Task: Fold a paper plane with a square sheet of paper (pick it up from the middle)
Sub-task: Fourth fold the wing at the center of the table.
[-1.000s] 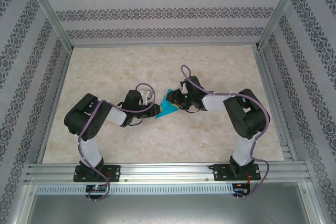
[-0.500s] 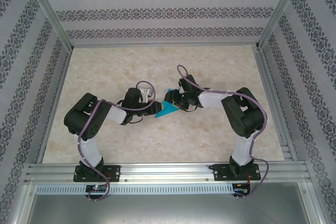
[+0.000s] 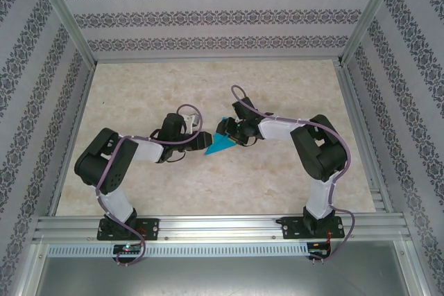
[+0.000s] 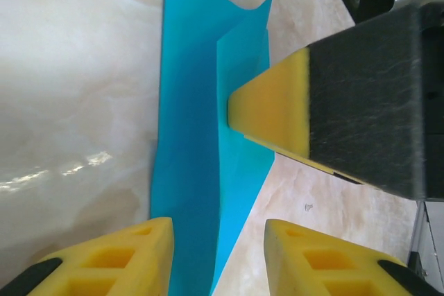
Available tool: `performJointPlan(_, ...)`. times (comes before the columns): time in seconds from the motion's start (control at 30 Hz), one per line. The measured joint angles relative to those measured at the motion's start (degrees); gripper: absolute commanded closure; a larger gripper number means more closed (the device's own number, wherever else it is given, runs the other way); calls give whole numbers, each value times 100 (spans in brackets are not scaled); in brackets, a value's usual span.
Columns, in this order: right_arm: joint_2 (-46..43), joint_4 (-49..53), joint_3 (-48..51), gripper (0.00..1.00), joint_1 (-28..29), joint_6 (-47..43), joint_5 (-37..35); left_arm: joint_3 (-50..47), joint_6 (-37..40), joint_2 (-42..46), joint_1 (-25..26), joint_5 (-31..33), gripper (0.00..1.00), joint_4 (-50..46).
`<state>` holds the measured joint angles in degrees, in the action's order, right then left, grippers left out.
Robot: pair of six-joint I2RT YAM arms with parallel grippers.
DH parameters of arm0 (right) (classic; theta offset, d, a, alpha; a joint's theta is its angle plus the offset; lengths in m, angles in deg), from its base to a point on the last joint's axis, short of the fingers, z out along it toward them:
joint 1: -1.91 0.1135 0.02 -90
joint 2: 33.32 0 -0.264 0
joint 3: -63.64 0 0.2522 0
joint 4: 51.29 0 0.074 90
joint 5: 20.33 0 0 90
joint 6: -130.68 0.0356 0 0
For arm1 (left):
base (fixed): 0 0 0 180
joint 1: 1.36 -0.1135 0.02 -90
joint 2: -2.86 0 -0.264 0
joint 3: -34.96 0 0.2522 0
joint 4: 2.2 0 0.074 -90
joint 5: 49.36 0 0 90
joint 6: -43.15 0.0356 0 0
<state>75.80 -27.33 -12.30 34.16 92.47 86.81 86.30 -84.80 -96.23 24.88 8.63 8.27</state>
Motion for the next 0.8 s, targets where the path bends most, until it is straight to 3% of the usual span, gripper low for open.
performJointPlan(0.27, 105, 363, -223, 50, 28, 17, -122, 295, -107, 98, 2, -267, 85, -426)
performJointPlan(0.37, 142, 496, -308, 51, 28, 15, -142, 474, -146, -79, 7, -468, 89, -457)
performJointPlan(0.8, 258, 857, -575, 48, 66, -37, -175, 896, -105, -487, 7, -662, 93, -1040)
